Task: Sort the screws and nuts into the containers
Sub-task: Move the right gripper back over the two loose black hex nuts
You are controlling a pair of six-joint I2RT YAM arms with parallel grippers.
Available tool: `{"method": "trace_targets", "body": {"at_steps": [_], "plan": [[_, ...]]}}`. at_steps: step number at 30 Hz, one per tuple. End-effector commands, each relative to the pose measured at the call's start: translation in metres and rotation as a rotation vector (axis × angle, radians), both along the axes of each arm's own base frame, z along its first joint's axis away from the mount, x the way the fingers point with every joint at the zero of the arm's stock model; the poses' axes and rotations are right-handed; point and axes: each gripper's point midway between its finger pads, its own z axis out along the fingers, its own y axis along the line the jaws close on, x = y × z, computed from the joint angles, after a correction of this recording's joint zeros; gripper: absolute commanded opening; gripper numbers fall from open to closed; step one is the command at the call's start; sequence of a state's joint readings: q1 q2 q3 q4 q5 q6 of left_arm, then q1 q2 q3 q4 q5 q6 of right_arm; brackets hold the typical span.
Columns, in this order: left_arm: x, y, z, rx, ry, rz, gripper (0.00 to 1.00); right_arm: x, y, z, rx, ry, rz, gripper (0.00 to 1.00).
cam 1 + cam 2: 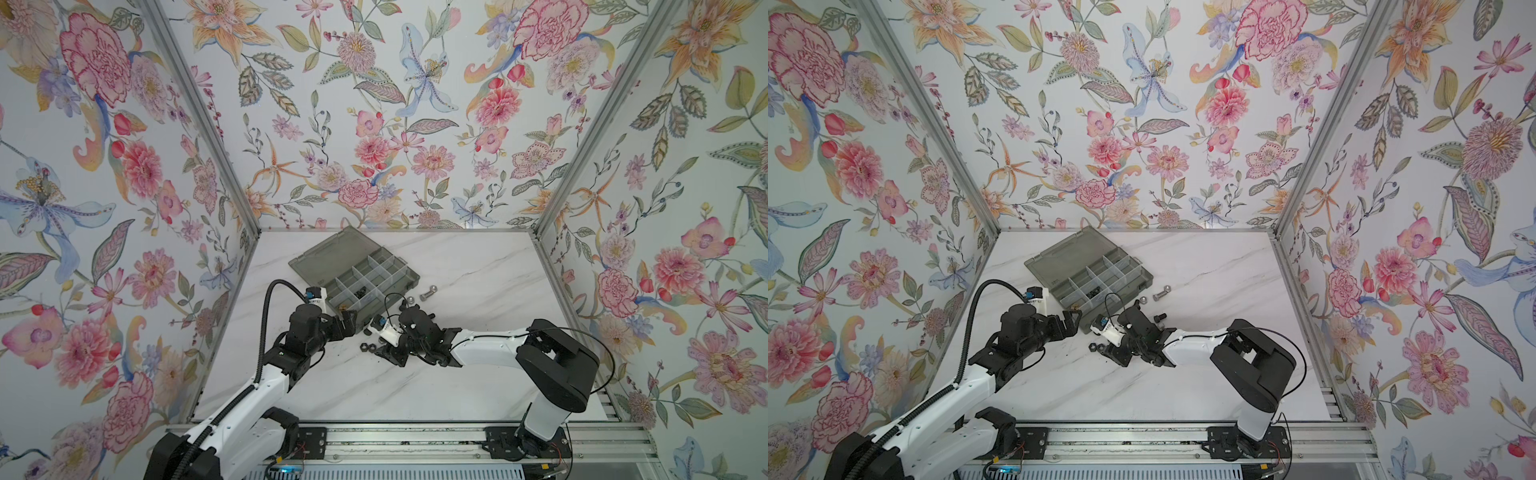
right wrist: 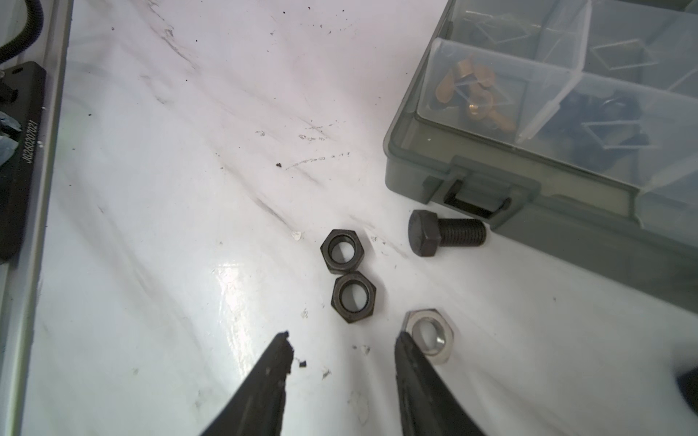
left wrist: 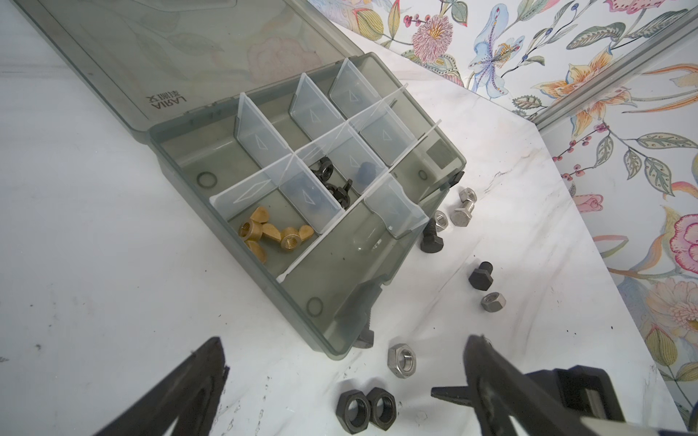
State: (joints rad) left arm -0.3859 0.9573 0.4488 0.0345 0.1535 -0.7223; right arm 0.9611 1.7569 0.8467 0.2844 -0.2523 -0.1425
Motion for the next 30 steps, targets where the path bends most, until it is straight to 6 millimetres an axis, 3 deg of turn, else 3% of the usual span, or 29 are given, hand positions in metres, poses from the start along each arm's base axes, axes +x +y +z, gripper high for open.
{"method": "trace_targets", "body": {"at_steps": [1, 30], "plan": [[-0.005, 0.005, -0.010, 0.015, 0.027, 0.000, 0.99, 0.000, 0.008, -0.008, 0.015, -0.040, 0.025, 0.48], [-0.004, 0.007, -0.014, 0.012, 0.034, 0.001, 0.99, 0.002, 0.019, -0.047, 0.009, 0.019, 0.021, 0.47]]}}
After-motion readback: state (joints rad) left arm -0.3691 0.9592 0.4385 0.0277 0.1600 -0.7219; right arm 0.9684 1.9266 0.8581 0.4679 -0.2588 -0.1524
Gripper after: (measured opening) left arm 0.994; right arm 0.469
